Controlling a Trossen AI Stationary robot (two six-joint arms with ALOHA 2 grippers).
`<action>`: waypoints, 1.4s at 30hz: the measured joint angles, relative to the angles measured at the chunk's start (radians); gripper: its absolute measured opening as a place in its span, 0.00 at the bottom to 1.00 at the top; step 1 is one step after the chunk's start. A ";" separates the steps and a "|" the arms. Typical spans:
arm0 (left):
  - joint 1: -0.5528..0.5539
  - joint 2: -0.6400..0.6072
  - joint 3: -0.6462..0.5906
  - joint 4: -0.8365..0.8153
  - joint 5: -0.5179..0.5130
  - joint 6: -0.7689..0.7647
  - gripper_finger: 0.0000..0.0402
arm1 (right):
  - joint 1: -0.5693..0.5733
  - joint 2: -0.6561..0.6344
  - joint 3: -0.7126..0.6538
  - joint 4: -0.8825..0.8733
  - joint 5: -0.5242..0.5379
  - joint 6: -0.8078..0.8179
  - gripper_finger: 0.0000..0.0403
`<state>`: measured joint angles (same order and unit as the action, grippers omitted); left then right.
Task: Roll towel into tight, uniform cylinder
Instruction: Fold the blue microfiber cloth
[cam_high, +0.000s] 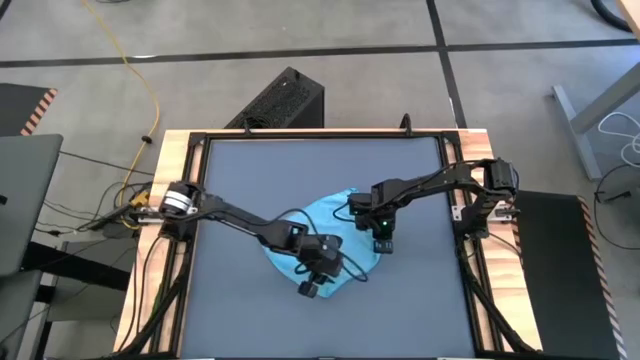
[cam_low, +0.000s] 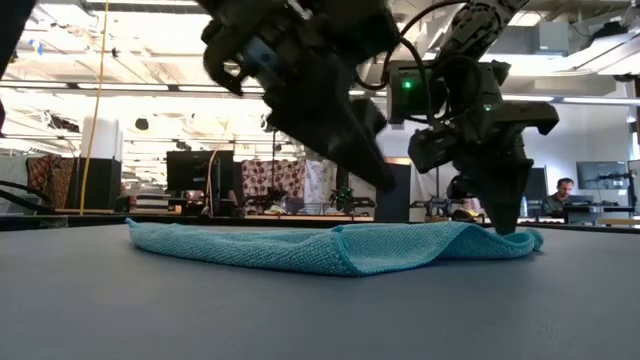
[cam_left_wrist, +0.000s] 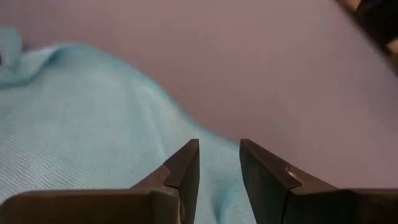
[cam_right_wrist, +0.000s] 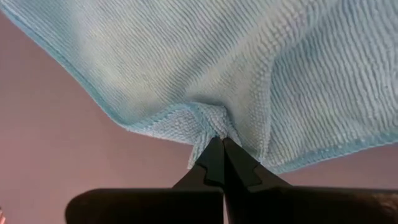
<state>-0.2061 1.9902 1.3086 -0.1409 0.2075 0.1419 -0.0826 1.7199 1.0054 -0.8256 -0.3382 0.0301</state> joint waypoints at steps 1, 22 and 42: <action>0.002 0.017 0.021 -0.049 0.015 0.013 0.25 | 0.000 0.000 0.000 -0.003 0.000 -0.013 0.03; 0.005 0.079 0.093 -0.268 0.067 0.040 0.24 | -0.001 0.000 0.000 -0.011 -0.003 -0.064 0.03; 0.001 0.006 0.092 -0.329 0.057 -0.029 0.00 | -0.016 -0.035 0.000 -0.124 0.000 -0.062 0.03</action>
<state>-0.2049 1.9961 1.4006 -0.4694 0.2644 0.1130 -0.0990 1.6845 1.0058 -0.9498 -0.3378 -0.0315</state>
